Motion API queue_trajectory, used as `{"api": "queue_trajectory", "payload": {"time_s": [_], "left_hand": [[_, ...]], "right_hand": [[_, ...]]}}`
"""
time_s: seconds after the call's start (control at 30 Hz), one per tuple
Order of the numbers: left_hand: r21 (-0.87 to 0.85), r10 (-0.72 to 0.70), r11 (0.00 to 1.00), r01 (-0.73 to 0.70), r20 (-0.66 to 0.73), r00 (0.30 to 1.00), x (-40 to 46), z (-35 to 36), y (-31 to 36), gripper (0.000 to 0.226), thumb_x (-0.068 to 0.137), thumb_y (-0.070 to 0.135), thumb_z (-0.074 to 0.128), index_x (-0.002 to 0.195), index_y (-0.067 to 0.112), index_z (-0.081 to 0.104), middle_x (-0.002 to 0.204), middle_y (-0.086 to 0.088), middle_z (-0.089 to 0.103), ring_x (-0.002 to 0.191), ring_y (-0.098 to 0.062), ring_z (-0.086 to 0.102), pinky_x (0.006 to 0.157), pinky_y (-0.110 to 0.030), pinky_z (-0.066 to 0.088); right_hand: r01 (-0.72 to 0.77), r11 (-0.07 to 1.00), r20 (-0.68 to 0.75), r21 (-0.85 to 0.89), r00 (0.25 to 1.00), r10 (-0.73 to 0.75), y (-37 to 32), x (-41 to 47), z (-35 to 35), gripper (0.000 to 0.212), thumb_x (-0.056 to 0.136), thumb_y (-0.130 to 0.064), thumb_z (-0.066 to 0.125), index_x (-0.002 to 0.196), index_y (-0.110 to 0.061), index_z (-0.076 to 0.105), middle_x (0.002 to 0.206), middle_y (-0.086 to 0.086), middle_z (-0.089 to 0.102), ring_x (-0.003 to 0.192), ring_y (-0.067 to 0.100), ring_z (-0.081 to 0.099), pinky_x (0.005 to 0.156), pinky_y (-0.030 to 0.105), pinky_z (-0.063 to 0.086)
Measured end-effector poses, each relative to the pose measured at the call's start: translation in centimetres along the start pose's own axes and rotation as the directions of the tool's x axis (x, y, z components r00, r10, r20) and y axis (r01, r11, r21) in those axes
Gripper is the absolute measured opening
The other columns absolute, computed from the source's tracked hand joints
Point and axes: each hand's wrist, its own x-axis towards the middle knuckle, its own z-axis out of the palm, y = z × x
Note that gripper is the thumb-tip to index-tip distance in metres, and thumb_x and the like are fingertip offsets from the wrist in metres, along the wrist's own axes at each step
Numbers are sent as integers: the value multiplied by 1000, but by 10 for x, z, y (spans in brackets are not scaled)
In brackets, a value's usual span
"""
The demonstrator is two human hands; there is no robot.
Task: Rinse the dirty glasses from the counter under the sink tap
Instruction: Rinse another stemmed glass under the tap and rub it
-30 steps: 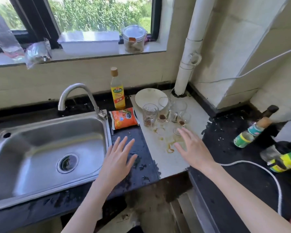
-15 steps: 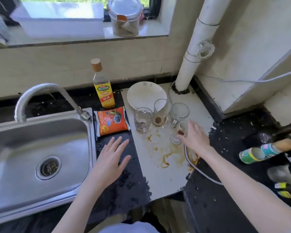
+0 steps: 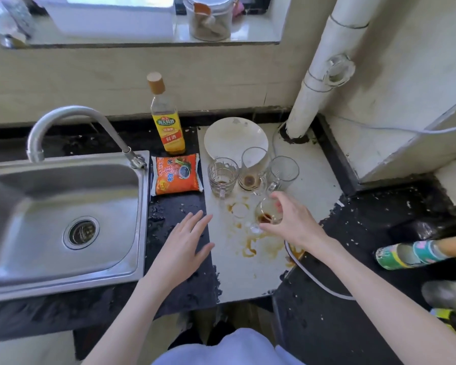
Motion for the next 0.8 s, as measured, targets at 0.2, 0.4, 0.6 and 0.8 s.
{"api": "queue_trajectory", "payload": {"time_s": [0.2, 0.4, 0.6, 0.8], "left_hand": [[-230, -15, 973, -5, -86, 996, -15, -17, -6, 73, 86, 39, 61, 146, 30, 20, 149, 11, 29, 137, -6, 24, 110, -25, 25], [-553, -212, 829, 83, -173, 962, -47, -47, -38, 68, 76, 35, 71, 133, 37, 33, 111, 18, 59, 105, 4, 54, 93, -15, 41], [-730, -347, 681, 66, -242, 906, -78, -78, -99, 52, 77, 18, 73, 114, 33, 40, 101, 6, 65, 88, -10, 65, 86, -26, 51], [-722, -305, 686, 89, -175, 936, -97, -111, -188, 59, 78, 20, 73, 121, 39, 38, 102, 3, 64, 89, -8, 65, 83, -20, 51]], "right_hand": [[207, 965, 73, 160, 973, -221, -69, 3, 9, 68, 70, -42, 78, 127, -24, 46, 109, -9, 53, 97, 5, 54, 80, 16, 44], [281, 906, 184, 315, 919, -349, -143, 18, 40, 61, 71, -42, 77, 125, -29, 52, 103, -7, 60, 94, 7, 60, 81, 19, 49], [315, 876, 271, 365, 864, -424, -218, 30, 89, 64, 75, -39, 75, 132, -26, 48, 108, -3, 61, 97, 8, 60, 81, 16, 46], [258, 890, 298, 377, 875, -380, -285, 44, 147, 67, 79, -40, 70, 139, -29, 42, 116, -6, 60, 105, 4, 59, 89, 17, 44]]}}
